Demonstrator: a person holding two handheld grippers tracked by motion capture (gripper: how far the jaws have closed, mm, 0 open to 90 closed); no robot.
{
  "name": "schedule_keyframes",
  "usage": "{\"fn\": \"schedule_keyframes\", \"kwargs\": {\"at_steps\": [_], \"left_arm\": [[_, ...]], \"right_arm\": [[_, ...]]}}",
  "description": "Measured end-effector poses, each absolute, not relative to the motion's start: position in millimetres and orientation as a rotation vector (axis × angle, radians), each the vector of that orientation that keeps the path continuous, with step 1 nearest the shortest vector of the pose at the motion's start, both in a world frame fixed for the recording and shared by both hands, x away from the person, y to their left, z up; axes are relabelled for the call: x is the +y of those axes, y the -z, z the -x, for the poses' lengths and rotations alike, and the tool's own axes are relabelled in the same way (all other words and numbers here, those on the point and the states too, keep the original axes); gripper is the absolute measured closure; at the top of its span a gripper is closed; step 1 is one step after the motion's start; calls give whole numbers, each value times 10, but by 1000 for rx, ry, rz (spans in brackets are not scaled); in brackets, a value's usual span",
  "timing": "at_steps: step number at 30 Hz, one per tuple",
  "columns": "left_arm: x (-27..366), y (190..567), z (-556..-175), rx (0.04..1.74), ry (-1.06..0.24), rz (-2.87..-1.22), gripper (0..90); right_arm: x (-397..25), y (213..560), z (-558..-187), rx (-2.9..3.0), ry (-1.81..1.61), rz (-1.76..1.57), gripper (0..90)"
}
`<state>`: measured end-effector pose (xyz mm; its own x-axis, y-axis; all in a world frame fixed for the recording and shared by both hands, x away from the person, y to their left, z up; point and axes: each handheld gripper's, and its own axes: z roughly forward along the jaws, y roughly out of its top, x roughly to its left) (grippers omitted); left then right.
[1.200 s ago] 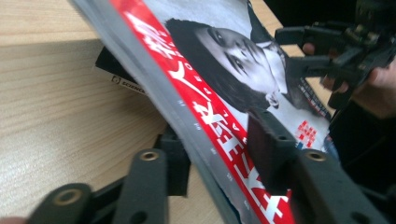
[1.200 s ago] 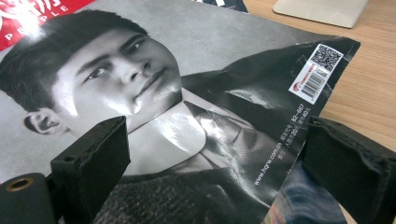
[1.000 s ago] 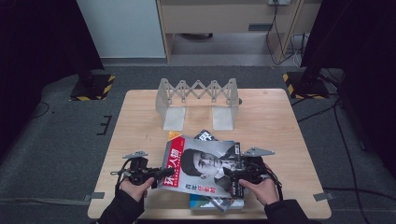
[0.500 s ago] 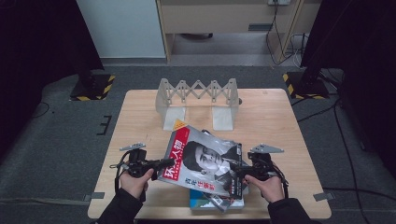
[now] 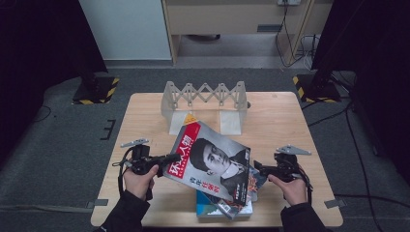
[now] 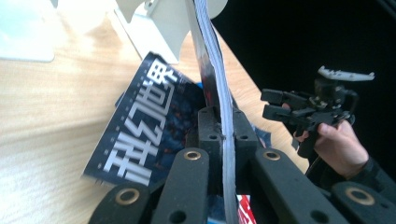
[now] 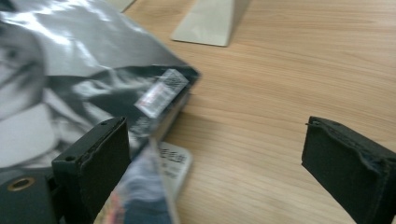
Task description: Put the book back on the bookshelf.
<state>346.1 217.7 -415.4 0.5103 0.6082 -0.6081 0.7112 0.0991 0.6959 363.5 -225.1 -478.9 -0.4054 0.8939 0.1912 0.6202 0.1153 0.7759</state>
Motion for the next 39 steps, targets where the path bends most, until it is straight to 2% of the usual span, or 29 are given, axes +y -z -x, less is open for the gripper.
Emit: {"fn": "schedule_keyframes", "kwargs": {"at_steps": [15, 24, 30, 39], "left_arm": [[2195, 3674, -3583, 1118, 48, -1538, 861], [2176, 3427, -3633, 1103, 28, -1493, 861], [2177, 3233, -3651, 1114, -46, -1495, 860], [2376, 2985, -3648, 1116, -114, -1443, 860]], "right_arm": [[-2646, 4958, -3745, 2036, -987, -1559, 77], [-2716, 5075, -3810, 2060, -896, -1564, 67], [-2743, 5123, -3841, 2067, -855, -1555, 60], [-2765, 5161, -3860, 2076, -815, -1553, 56]]}}
